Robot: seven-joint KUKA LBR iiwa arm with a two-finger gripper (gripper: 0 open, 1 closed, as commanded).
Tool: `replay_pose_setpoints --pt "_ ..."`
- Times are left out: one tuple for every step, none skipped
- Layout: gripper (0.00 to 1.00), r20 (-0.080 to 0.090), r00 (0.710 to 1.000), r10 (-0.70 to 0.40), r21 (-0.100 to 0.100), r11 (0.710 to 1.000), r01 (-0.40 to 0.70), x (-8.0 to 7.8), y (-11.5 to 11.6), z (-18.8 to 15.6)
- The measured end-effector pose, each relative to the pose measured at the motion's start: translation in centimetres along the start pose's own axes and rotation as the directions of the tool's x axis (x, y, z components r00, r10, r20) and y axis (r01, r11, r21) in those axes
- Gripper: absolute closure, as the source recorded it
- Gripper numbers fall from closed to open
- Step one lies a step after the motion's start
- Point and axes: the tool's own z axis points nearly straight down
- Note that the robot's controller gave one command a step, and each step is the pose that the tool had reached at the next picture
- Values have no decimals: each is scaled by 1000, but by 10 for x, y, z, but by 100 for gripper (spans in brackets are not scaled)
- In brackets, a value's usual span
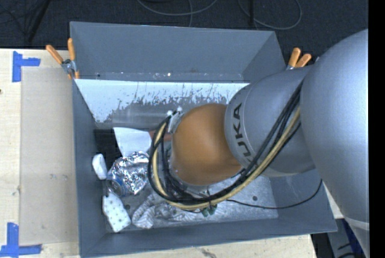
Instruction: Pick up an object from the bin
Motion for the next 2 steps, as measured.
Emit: replay_pose_setpoints --pt "100 -3 1000 0 0 1000 0 1 0 -20" --pt "100 5 1000 0 0 1000 0 -1 1 -38"
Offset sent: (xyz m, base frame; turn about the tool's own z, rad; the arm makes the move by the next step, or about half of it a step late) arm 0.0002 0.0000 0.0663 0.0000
